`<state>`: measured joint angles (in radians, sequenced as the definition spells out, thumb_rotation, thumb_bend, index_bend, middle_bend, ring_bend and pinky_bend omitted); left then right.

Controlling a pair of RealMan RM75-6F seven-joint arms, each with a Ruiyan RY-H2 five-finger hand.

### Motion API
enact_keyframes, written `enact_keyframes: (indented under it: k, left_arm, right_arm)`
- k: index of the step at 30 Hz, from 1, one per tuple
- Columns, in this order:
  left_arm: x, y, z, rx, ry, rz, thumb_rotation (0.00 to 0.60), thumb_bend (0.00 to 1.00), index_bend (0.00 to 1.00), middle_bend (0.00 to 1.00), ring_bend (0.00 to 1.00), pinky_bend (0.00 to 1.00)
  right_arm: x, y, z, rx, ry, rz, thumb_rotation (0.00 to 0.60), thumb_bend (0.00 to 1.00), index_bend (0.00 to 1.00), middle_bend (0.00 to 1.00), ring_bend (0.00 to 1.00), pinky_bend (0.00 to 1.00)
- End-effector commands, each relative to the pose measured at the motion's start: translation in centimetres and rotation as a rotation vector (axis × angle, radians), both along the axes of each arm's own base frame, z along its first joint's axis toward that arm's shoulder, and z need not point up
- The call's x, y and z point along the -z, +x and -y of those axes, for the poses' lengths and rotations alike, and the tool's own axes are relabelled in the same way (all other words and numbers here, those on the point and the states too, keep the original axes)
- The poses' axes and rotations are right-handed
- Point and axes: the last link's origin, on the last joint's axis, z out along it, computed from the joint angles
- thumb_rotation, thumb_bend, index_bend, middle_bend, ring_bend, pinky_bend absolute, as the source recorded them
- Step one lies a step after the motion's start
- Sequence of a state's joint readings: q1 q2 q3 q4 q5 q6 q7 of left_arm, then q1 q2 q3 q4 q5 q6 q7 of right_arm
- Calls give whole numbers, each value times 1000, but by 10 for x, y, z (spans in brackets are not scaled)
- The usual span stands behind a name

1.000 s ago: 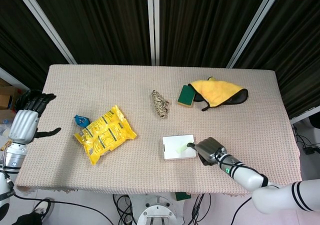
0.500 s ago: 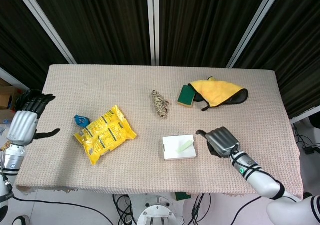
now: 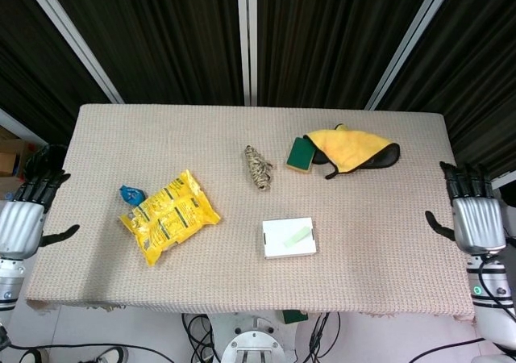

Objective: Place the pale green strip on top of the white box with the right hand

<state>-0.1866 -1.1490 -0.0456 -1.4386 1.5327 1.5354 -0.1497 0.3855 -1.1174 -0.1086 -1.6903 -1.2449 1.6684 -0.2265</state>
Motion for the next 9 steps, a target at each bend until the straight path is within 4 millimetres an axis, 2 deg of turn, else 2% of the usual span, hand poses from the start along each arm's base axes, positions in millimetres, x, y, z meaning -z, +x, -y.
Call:
enact_keyframes:
  k: [1, 3, 4, 9]
  left_arm:
    - [1, -3, 16, -22, -8, -21, 586, 0, 144, 126, 69, 161]
    - [-1, -5, 25, -40, -15, -35, 543, 0, 143, 126, 65, 157]
    - [-1, -5, 28, -48, -17, -41, 501, 0, 142, 125, 61, 153]
    - [-3, -7, 40, -96, -26, -64, 432, 0, 128, 100, 35, 139]
  right_arm:
    - [-1, -21, -12, 58, -47, 26, 422, 176, 0, 0, 0, 0]
    - [-2, -29, -17, 87, -50, 15, 410, 176, 0, 0, 0, 0]
    - [-3, -32, -20, 98, -47, 9, 406, 176, 0, 0, 0, 0]
    - [-1, -41, -28, 118, -1, 16, 405, 176, 0, 0, 0, 0]
